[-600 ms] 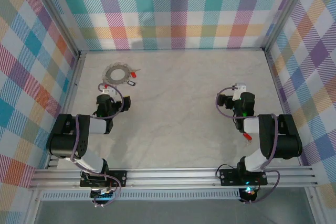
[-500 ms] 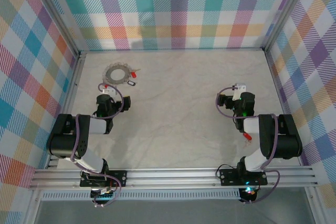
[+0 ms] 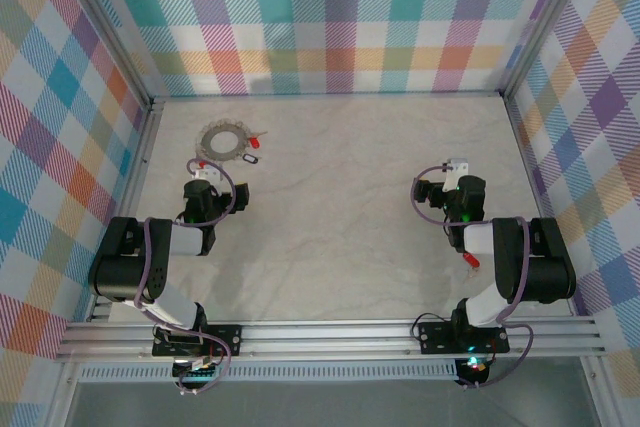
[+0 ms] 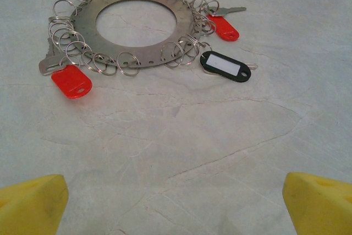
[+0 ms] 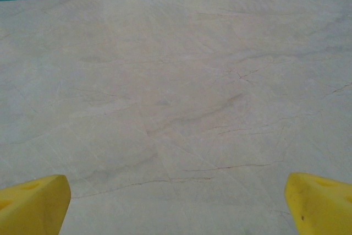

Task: Put the keys on the keyring

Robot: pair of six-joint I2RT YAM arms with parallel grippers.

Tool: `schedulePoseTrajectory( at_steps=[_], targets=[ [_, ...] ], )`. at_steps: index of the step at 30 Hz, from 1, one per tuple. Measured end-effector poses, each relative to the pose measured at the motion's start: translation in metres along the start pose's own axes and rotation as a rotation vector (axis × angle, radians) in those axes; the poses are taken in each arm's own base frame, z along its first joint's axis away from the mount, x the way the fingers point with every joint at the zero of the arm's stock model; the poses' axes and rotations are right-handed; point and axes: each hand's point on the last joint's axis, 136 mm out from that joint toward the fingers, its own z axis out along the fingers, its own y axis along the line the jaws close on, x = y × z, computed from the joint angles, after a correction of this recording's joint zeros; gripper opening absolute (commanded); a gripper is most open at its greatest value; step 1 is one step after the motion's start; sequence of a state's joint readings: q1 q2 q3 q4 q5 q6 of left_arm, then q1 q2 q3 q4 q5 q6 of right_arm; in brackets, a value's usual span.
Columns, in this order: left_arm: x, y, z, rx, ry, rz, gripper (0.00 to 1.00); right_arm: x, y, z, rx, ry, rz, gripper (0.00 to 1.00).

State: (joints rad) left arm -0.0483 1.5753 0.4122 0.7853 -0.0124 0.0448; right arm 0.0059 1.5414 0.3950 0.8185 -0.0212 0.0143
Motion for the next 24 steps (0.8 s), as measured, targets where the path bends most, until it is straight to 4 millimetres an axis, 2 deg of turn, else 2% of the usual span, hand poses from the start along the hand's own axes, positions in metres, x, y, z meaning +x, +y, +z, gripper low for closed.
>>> schedulePoseTrajectory(
  at_steps=[11,14,16,17,20,24],
  targets=[
    [0.0,0.0,0.0,0.0,0.0,0.0,1.0,-0.001,-0.004,-0.001,0.023,-0.005,0.005,1.0],
    [0.001,0.0,-0.001,0.0,0.009,0.0,1.0,-0.01,-0.008,-0.016,0.06,-0.04,0.017,1.0],
    [-0.001,0.0,-0.003,-0.005,0.045,-0.003,1.0,-0.027,-0.007,-0.035,0.068,-0.092,0.024,1.0],
    [-0.009,0.0,-0.004,-0.01,0.049,-0.006,1.0,-0.038,-0.005,-0.044,0.064,-0.124,0.028,1.0],
    [-0.053,-0.002,-0.017,-0.015,-0.006,-0.03,1.0,-0.075,0.006,-0.074,0.018,-0.219,0.06,1.0],
    [-0.106,-0.002,-0.049,-0.031,-0.048,-0.111,1.0,-0.097,0.026,-0.103,-0.084,-0.247,0.121,1.0]
  ],
)
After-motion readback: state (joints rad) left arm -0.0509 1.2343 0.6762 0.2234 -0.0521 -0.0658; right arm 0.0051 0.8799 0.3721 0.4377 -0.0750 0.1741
